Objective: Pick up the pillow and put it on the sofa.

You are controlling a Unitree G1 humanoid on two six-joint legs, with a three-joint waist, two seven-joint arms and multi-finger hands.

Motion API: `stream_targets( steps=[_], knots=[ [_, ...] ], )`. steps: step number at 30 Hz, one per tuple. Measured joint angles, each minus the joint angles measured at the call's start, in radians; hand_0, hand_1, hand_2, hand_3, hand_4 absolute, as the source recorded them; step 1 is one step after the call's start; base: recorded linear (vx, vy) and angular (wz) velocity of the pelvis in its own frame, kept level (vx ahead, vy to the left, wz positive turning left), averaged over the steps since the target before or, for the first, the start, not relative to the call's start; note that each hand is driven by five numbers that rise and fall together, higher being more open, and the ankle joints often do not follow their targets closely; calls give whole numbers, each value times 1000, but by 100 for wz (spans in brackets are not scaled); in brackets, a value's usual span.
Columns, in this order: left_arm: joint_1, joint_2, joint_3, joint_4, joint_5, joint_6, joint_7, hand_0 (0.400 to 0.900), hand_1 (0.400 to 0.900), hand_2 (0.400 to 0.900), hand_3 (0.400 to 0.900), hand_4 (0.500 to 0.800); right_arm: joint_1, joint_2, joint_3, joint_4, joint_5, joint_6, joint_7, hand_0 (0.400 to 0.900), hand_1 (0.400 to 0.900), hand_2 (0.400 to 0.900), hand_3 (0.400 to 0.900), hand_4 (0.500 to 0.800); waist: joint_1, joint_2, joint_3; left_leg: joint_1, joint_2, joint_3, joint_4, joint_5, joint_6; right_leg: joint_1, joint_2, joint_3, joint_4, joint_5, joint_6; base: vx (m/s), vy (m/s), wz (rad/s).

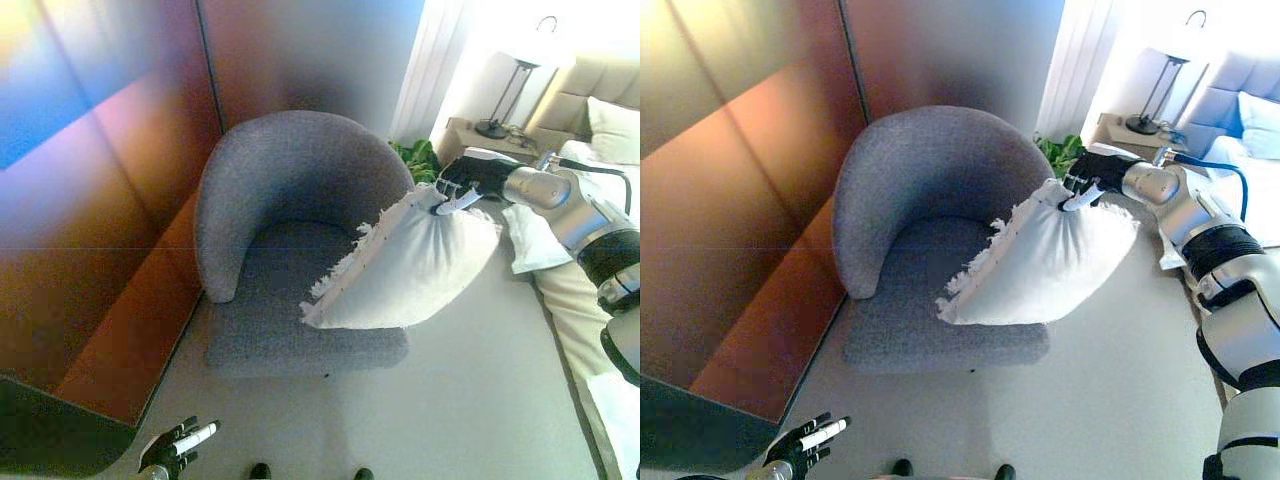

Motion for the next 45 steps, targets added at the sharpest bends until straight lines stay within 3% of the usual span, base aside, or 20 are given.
stream_targets(
  steps=[7,8,9,16,22,34,40,45],
  knots=[
    [9,0,2,22,0,0,-10,900,900,900,900,800,-23,48,0,168,0,-4,3,400,400,400,400,500,25,-6,-4,-30,4,-41,0,11,-7,16,-1,-31,0,-18,2,130,-38,32],
    [21,1,3,27,0,-1,-12,900,900,900,900,800,-27,61,-1,192,-1,-5,1,565,565,565,565,599,28,-7,-5,-33,4,-43,0,14,-8,18,-1,-41,0,-21,2,109,-45,29],
    [20,1,3,27,0,-1,-19,900,900,900,900,800,-28,69,-1,212,-3,-4,0,900,900,900,900,800,31,-9,-6,-36,4,-49,0,16,-7,20,-1,-46,0,-22,2,84,-43,26],
    [46,3,6,30,1,-13,-49,900,900,900,900,800,-55,79,-52,308,-16,15,-46,900,900,900,900,800,80,-10,-7,-56,6,-63,0,38,-8,30,-6,-60,-1,-36,11,18,-23,15],
    [76,4,15,38,2,-22,-74,900,900,900,900,800,-89,65,-102,342,-20,26,-79,900,900,900,900,800,81,-10,-7,-55,6,-46,0,47,-5,34,-11,-51,0,-38,15,-2,-13,-13],
    [59,1,3,37,2,-37,-86,900,900,900,900,800,-85,10,-133,363,9,28,-80,900,900,900,900,800,19,37,-38,-10,14,21,-1,41,-5,40,-7,9,1,-26,12,-47,14,-16],
    [66,0,3,51,2,-43,-89,900,900,900,900,800,0,-53,-334,366,245,34,-73,900,900,900,900,800,-12,36,-55,-5,17,31,-2,39,-7,38,-4,19,1,-26,12,-78,45,-9],
    [74,-7,7,78,2,-54,-94,900,900,900,900,800,322,-64,-602,280,423,21,-73,900,900,900,900,800,-33,23,-67,-8,18,50,-2,35,-6,24,-6,35,5,-28,15,-84,23,-15]
  ],
)
